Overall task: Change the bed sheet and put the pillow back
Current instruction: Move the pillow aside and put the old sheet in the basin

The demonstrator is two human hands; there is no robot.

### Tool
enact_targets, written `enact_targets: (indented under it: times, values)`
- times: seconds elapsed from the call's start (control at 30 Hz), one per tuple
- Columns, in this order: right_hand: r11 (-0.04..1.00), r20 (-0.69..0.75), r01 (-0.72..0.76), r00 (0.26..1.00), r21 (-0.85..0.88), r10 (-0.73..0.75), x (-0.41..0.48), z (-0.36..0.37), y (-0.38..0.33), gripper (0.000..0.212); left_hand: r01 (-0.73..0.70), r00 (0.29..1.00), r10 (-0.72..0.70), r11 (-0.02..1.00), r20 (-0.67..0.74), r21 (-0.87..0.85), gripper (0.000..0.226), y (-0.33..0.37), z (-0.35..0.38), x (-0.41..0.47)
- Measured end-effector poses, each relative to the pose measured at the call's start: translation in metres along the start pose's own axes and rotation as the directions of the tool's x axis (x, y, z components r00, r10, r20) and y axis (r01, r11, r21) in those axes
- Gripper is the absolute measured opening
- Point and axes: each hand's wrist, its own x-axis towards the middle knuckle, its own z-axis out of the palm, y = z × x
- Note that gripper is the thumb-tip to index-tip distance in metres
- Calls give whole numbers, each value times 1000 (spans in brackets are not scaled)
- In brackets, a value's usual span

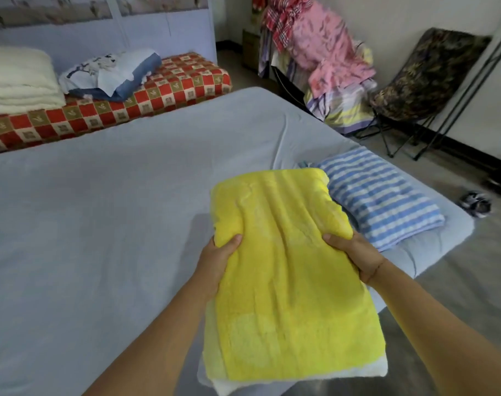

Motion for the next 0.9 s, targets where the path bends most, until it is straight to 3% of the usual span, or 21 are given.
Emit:
enact_targets:
  times: [0.13, 0.23, 0.3, 0.37, 0.47, 0.57, 0.63, 0.9]
  values:
    - [999, -15, 12, 1000, -32, -13, 28, -79, -40, 61, -6, 999, 7, 1000, 36, -15, 52, 3, 84, 37]
    - [999, -36, 24, 999, -46, -26, 49, -126, -64, 49, 5, 999, -5, 1000, 45, -8, 67, 8, 135, 66]
    - [999, -49, 33, 998, -26, -34, 62, -150, -78, 58, 15, 998, -15, 1000, 57, -5, 70, 14, 163, 85]
    - [999, -67, 39, 997, -14, -40, 78, -172, -91, 63, 14, 997, -14, 1000, 73, -5, 64, 22, 189, 108]
    - [998, -113, 53, 992, -20, -55, 102, -202, -104, 39, -5, 994, 3, 1000, 107, 19, 59, 32, 223, 142]
    - [997, -146, 66, 987, -40, -71, 128, -230, -119, 46, -23, 991, 17, 999, 132, 42, 57, 41, 254, 178]
    - [997, -156, 72, 985, -39, -77, 146, -251, -130, 39, -28, 988, 21, 999, 151, 41, 50, 47, 276, 200]
    - [995, -74, 73, 994, -73, -78, 224, -324, -181, 66, 30, 990, -27, 999, 142, -21, 70, 49, 355, 270]
